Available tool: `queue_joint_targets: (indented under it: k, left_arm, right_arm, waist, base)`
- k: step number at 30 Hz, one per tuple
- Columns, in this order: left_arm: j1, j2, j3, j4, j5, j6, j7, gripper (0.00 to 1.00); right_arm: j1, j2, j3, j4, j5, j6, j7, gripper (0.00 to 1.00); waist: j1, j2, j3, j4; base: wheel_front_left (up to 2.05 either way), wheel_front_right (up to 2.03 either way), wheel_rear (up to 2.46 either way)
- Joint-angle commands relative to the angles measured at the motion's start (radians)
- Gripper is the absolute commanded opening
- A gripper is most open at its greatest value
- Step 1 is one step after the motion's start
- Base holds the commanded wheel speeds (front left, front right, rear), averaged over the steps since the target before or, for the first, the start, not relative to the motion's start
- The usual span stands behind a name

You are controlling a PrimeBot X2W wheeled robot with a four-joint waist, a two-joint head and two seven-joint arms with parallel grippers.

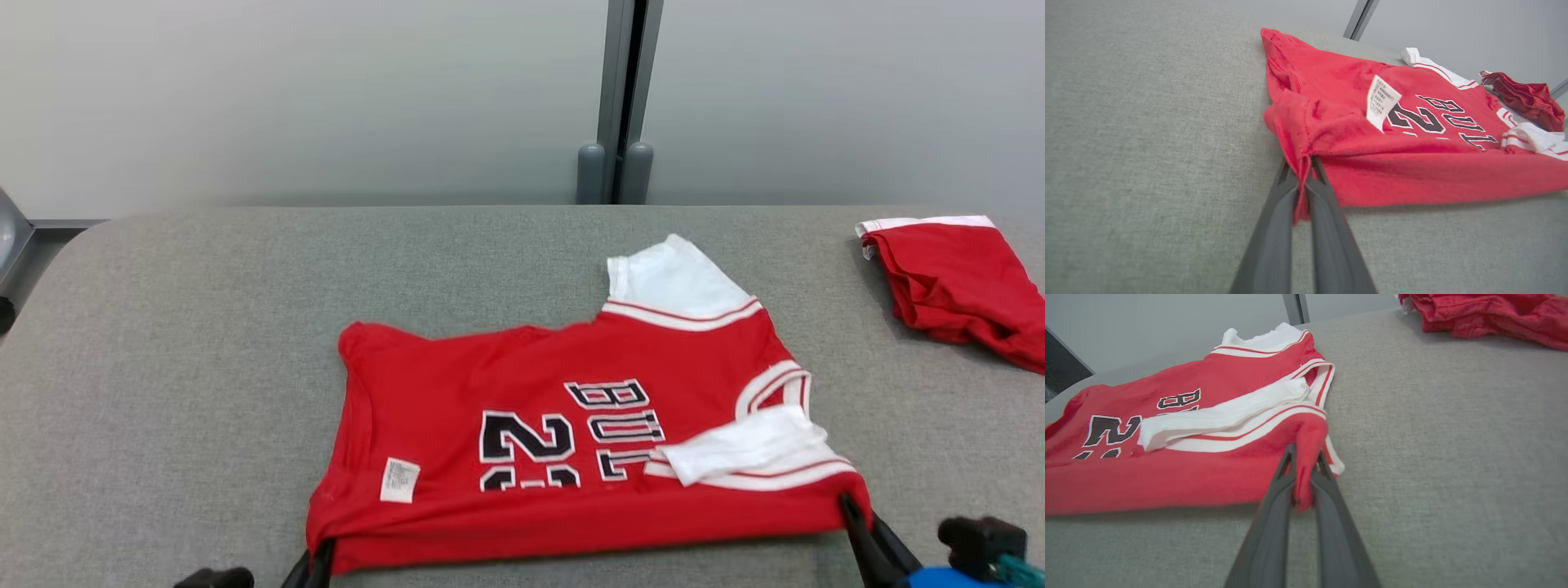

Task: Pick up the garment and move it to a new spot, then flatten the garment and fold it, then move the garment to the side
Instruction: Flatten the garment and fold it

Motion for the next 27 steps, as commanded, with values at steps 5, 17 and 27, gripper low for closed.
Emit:
queue_joint_targets:
  k: [5,17,27]
  left_arm:
    - [0.081,0.005,0.016,-0.048,0.013,0.029,0.000,0.00]
    - [0.103,-0.003,0.034,-0.102,0.051,0.071,-0.001,1.00]
    - [0.105,-0.022,0.184,-0.269,0.187,0.114,-0.002,1.00]
  right_arm:
    - [0.175,0.024,-0.099,-0.187,-0.042,0.000,0.088,0.00]
    - [0.288,0.120,-0.203,-0.400,-0.143,0.000,0.204,1.00]
    - [0.197,0.126,-0.230,-0.468,-0.251,0.000,0.082,1.00]
  waist:
    - [0.0002,0.0003,-0.013,-0.004]
    - [0.0002,0.0003,-0.019,-0.010]
    - [0.0002,0.0003,-0.031,-0.019]
  base:
    - [0.00,0.00,0.00]
    - [0.00,0.00,0.00]
    - [0.00,0.00,0.00]
